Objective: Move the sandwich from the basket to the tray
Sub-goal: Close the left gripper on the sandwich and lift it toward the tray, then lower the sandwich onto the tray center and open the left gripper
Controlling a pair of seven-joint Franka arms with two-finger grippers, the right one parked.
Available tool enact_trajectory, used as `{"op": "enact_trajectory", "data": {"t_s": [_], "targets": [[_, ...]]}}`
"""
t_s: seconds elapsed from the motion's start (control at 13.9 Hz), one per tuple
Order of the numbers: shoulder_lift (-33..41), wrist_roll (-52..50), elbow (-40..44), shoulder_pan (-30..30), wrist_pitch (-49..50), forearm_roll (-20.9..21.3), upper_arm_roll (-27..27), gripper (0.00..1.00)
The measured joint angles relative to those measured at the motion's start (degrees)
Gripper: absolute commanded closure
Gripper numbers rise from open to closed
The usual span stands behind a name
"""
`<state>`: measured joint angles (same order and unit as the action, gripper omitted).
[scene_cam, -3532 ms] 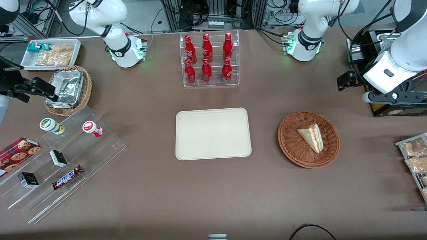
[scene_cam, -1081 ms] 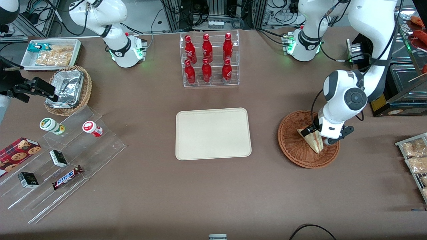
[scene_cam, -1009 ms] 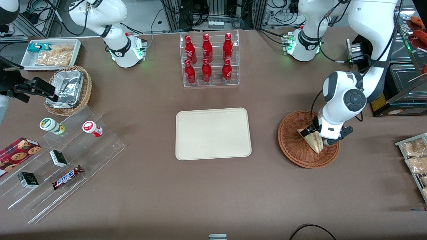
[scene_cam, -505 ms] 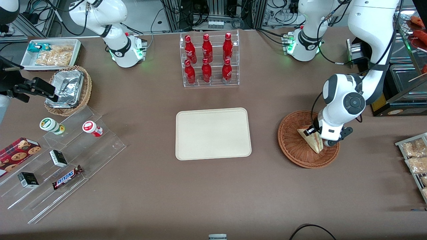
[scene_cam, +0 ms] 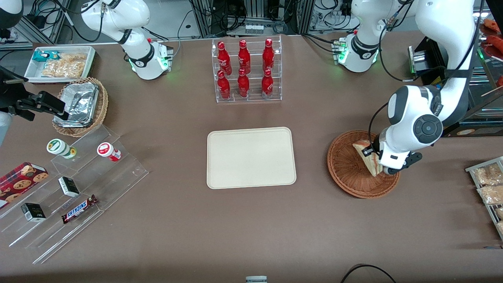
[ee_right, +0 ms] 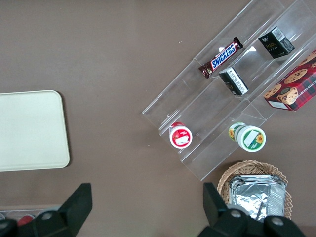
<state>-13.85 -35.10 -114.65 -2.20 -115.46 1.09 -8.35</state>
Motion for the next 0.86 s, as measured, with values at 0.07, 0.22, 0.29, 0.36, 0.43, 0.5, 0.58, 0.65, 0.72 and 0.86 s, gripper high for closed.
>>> {"op": "enact_trajectory", "data": {"t_s": [0.07,0.22,0.29,0.36,0.43,0.5,0.58,0.65,0.72,0.86], "targets": [[0.0,0.4,0.8,-0.2,0.7,0.0,-1.7,0.90],[-0.7,0.5,1.2,-1.2,0.7,0.0,-5.1,0.90],[-1.4,0.5,1.9,-2.3,0.6,-0.1,-6.3,0.90],[-2.5,0.4,2.9,-4.0,0.5,-0.1,-7.0,0.89],[-3.8,0.3,4.4,-6.1,0.5,-0.1,-7.3,0.88],[-5.4,-0.7,6.5,-8.7,0.4,-0.1,-7.4,0.89],[-7.4,-2.8,9.0,-11.4,0.3,-0.1,-7.5,0.92],[-9.3,-5.4,11.7,-13.9,0.3,-0.1,-7.6,0.94],[-11.2,-8.0,14.2,-16.3,0.3,0.0,-7.6,0.95],[-14.4,-11.8,18.5,-20.5,0.0,0.0,-7.6,0.95]]}}
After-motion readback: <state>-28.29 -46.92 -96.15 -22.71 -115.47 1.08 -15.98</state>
